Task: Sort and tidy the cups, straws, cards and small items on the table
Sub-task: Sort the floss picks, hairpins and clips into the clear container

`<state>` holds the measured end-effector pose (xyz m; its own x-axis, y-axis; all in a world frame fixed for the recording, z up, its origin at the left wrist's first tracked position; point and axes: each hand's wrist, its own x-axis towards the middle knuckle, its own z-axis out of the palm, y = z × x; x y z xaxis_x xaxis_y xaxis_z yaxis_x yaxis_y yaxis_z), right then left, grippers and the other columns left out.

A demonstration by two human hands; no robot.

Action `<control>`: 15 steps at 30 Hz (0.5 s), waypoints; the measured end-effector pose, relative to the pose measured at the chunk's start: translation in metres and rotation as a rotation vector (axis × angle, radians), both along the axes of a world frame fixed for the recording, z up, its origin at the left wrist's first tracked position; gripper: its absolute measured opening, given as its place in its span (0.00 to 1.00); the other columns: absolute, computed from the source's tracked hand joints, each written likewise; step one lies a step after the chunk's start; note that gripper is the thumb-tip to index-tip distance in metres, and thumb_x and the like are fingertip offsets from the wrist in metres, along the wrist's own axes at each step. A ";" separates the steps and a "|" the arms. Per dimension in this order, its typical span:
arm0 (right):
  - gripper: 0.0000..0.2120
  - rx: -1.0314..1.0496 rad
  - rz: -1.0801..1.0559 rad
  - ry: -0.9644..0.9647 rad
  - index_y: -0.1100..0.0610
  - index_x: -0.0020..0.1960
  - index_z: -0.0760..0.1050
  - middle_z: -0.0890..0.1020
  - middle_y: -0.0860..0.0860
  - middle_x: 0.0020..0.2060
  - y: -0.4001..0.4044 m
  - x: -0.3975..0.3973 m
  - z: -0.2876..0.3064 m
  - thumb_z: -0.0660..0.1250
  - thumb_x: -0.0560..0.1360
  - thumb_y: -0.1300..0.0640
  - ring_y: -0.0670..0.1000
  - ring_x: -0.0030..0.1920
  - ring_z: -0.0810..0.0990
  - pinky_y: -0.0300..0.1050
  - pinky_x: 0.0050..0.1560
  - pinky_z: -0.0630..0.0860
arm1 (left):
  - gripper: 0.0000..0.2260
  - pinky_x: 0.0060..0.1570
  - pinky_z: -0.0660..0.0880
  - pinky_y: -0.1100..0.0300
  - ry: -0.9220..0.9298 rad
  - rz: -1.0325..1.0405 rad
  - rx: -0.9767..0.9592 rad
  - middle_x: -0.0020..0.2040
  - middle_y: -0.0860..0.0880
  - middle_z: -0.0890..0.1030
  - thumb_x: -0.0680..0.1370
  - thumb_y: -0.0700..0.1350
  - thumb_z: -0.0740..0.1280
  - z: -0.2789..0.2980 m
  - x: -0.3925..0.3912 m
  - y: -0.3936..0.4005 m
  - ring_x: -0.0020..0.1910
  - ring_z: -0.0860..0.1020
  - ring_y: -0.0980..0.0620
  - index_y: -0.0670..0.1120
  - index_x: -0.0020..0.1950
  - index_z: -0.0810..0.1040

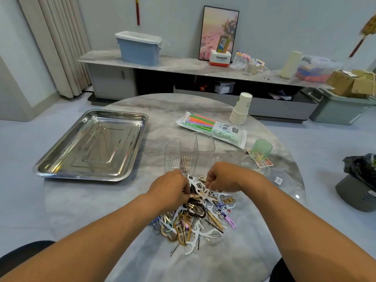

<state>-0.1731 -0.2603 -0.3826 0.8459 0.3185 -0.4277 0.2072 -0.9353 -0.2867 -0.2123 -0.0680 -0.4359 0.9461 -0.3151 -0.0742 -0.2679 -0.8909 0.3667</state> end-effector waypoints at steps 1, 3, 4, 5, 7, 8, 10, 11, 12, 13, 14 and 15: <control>0.07 -0.021 -0.015 -0.007 0.59 0.52 0.84 0.86 0.50 0.49 -0.001 0.001 0.001 0.68 0.79 0.59 0.53 0.49 0.84 0.47 0.50 0.81 | 0.01 0.45 0.77 0.57 -0.005 0.006 -0.005 0.49 0.54 0.76 0.76 0.49 0.72 0.000 0.001 0.000 0.48 0.78 0.52 0.53 0.46 0.81; 0.06 -0.074 -0.045 -0.006 0.56 0.52 0.84 0.85 0.49 0.48 -0.002 0.000 0.000 0.70 0.78 0.60 0.51 0.47 0.82 0.42 0.42 0.78 | 0.04 0.39 0.73 0.59 0.011 0.007 -0.014 0.44 0.56 0.76 0.76 0.49 0.72 0.000 0.003 0.002 0.44 0.78 0.53 0.53 0.47 0.79; 0.06 -0.096 -0.050 0.017 0.54 0.53 0.83 0.84 0.48 0.47 -0.002 -0.002 -0.001 0.73 0.76 0.60 0.49 0.44 0.81 0.40 0.39 0.75 | 0.06 0.37 0.70 0.60 0.020 0.003 -0.012 0.44 0.57 0.75 0.76 0.51 0.73 0.000 0.003 0.002 0.44 0.77 0.54 0.54 0.49 0.78; 0.10 -0.115 -0.042 0.052 0.53 0.54 0.82 0.83 0.46 0.44 -0.001 -0.005 -0.003 0.76 0.73 0.59 0.47 0.41 0.79 0.39 0.35 0.74 | 0.09 0.37 0.69 0.60 0.027 -0.001 -0.009 0.45 0.57 0.75 0.75 0.52 0.74 -0.001 0.004 0.003 0.44 0.77 0.54 0.55 0.52 0.78; 0.17 -0.164 -0.010 0.094 0.54 0.56 0.81 0.82 0.47 0.43 0.003 -0.012 -0.008 0.80 0.70 0.56 0.47 0.39 0.78 0.40 0.35 0.74 | 0.13 0.39 0.68 0.60 0.036 0.006 -0.016 0.48 0.56 0.75 0.76 0.53 0.75 -0.003 0.004 0.003 0.46 0.77 0.53 0.55 0.57 0.78; 0.18 -0.184 0.001 0.083 0.56 0.57 0.81 0.83 0.49 0.45 0.006 -0.015 -0.011 0.80 0.70 0.55 0.49 0.40 0.79 0.42 0.39 0.75 | 0.14 0.40 0.69 0.59 0.035 0.013 -0.019 0.49 0.55 0.75 0.76 0.52 0.74 -0.004 0.004 0.002 0.47 0.77 0.52 0.54 0.60 0.78; 0.17 -0.188 0.002 0.046 0.59 0.55 0.81 0.85 0.54 0.49 0.010 -0.017 -0.015 0.79 0.71 0.53 0.53 0.44 0.80 0.48 0.45 0.78 | 0.16 0.41 0.69 0.58 0.042 0.027 -0.019 0.52 0.53 0.76 0.77 0.51 0.74 -0.008 0.004 0.002 0.47 0.76 0.51 0.53 0.63 0.77; 0.16 -0.174 -0.003 0.037 0.60 0.53 0.81 0.85 0.54 0.49 0.012 -0.018 -0.016 0.79 0.71 0.53 0.54 0.44 0.80 0.48 0.46 0.78 | 0.16 0.40 0.69 0.59 0.055 0.039 -0.024 0.53 0.53 0.77 0.77 0.51 0.73 -0.009 0.005 0.003 0.47 0.76 0.51 0.52 0.63 0.77; 0.15 -0.159 -0.008 0.036 0.59 0.52 0.80 0.85 0.53 0.48 0.013 -0.019 -0.015 0.79 0.71 0.53 0.54 0.44 0.79 0.48 0.46 0.78 | 0.15 0.40 0.69 0.59 0.069 0.051 -0.030 0.53 0.52 0.77 0.77 0.51 0.73 -0.009 0.005 0.003 0.47 0.77 0.51 0.51 0.62 0.78; 0.14 -0.146 -0.012 0.038 0.58 0.51 0.79 0.84 0.53 0.47 0.014 -0.019 -0.013 0.79 0.71 0.53 0.53 0.43 0.78 0.47 0.45 0.77 | 0.14 0.41 0.70 0.59 0.077 0.062 -0.032 0.54 0.52 0.76 0.77 0.52 0.74 -0.009 0.005 0.004 0.48 0.77 0.51 0.51 0.61 0.79; 0.14 -0.135 -0.016 0.036 0.58 0.50 0.79 0.84 0.53 0.47 0.015 -0.018 -0.010 0.79 0.71 0.53 0.53 0.43 0.78 0.47 0.44 0.76 | 0.14 0.43 0.71 0.58 0.074 0.067 -0.028 0.55 0.52 0.75 0.76 0.53 0.74 -0.009 0.005 0.005 0.49 0.77 0.50 0.51 0.59 0.79; 0.14 -0.120 -0.021 0.031 0.58 0.49 0.79 0.84 0.53 0.46 0.014 -0.017 -0.007 0.79 0.71 0.53 0.53 0.43 0.78 0.47 0.44 0.76 | 0.14 0.44 0.71 0.58 0.064 0.064 -0.018 0.56 0.52 0.74 0.76 0.54 0.74 -0.008 0.006 0.006 0.49 0.76 0.50 0.52 0.58 0.79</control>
<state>-0.1904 -0.2458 -0.3898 0.8377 0.2458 -0.4876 0.1802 -0.9674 -0.1780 -0.2066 -0.0620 -0.4436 0.9581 -0.2555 -0.1297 -0.1859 -0.8987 0.3972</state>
